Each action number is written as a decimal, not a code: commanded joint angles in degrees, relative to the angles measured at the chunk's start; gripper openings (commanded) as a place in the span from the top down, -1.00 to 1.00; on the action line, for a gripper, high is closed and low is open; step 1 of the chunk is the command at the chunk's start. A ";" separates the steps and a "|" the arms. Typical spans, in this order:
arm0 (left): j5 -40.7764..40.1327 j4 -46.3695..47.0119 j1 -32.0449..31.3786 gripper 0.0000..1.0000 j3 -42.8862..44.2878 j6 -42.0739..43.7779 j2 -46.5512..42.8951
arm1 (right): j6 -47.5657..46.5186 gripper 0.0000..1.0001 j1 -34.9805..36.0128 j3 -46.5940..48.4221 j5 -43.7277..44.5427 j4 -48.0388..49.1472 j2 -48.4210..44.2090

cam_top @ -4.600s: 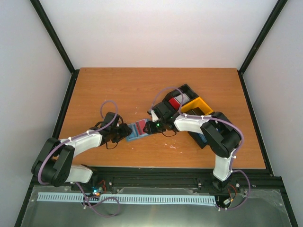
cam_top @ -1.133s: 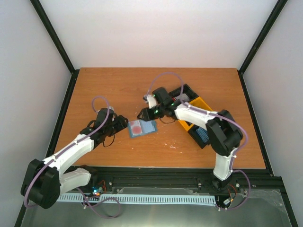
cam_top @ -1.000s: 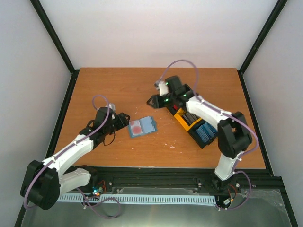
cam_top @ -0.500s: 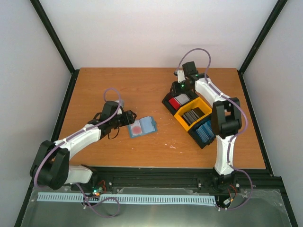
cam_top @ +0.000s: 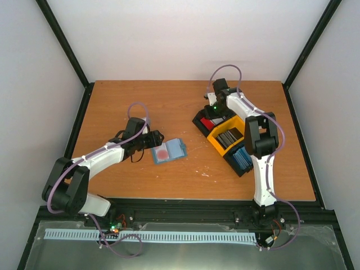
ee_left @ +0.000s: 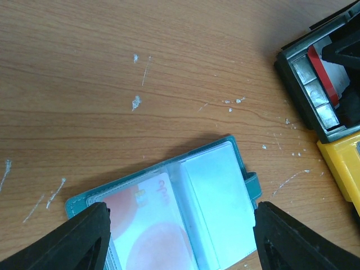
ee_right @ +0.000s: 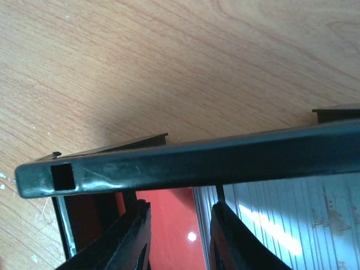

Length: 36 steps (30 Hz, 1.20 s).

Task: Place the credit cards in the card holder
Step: Pick up the credit card from the storage box.

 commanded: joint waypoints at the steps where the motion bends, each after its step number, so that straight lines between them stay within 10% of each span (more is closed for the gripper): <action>1: -0.17 -0.12 0.41 -0.42 2.78 1.36 0.75 | -2.50 0.40 0.57 1.68 -0.44 -2.95 1.38; 36: -1.36 -1.06 0.41 -0.42 2.44 0.65 0.68 | -1.97 0.63 0.57 -0.70 -13.19 -3.22 -3.44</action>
